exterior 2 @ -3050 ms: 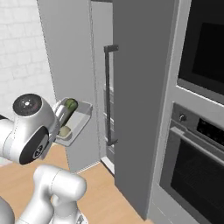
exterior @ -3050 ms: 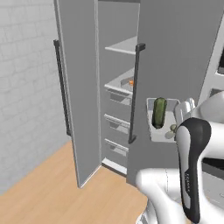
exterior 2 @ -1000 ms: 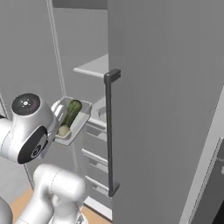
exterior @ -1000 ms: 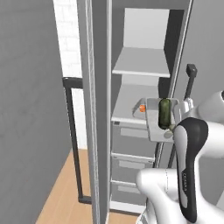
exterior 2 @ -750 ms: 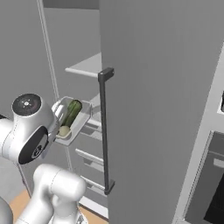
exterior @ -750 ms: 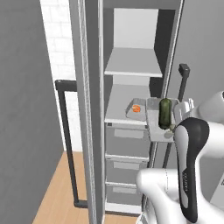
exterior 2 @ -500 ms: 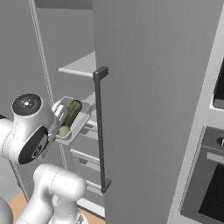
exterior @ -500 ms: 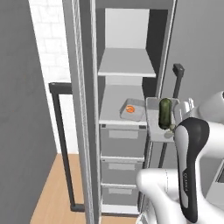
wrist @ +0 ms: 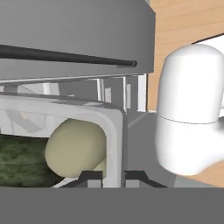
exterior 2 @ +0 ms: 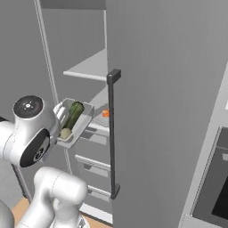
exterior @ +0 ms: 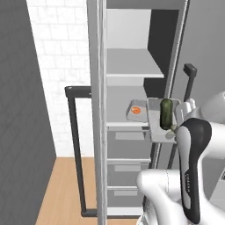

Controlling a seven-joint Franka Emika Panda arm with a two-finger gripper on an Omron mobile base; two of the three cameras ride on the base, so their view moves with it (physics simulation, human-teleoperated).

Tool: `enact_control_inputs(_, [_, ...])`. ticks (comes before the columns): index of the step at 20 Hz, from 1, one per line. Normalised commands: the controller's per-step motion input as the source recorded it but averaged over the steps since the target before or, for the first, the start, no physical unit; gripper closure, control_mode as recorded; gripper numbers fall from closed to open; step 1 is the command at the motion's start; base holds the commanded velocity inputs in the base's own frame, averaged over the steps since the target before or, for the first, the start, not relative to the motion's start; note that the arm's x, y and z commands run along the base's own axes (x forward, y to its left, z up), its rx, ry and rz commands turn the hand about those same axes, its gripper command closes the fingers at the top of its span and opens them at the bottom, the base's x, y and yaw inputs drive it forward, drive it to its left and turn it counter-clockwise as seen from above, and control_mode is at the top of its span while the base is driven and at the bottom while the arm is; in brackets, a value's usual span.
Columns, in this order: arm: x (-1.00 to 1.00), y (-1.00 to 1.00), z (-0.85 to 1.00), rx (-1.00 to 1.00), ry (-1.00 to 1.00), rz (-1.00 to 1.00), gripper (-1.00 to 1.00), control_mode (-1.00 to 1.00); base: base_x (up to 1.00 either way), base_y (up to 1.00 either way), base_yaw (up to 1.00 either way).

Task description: Take the meat container that has the shrimp and place it on the second highest rack of the freezer. Then take the vegetable container that has the mushroom and cucumber and place it on the highest rack of the freezer.

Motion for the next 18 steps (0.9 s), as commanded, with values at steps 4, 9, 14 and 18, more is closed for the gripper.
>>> enact_control_inputs(4, [0.00, -0.01, 0.01, 0.00, 0.00, -0.09, 1.00, -1.00, 0.00, 0.07, -0.02])
enact_control_inputs(9, [0.09, -0.06, 0.00, 0.00, 0.00, -0.05, 1.00, -1.00, 0.00, 0.00, 0.00])
enact_control_inputs(14, [0.44, 0.00, 0.23, 0.00, -0.01, 0.06, 1.00, -1.00, 0.00, 0.00, 0.00])
enact_control_inputs(18, [0.55, 0.01, 0.32, 0.00, -0.05, 0.09, 1.00, -1.00, 0.00, 0.00, 0.00])
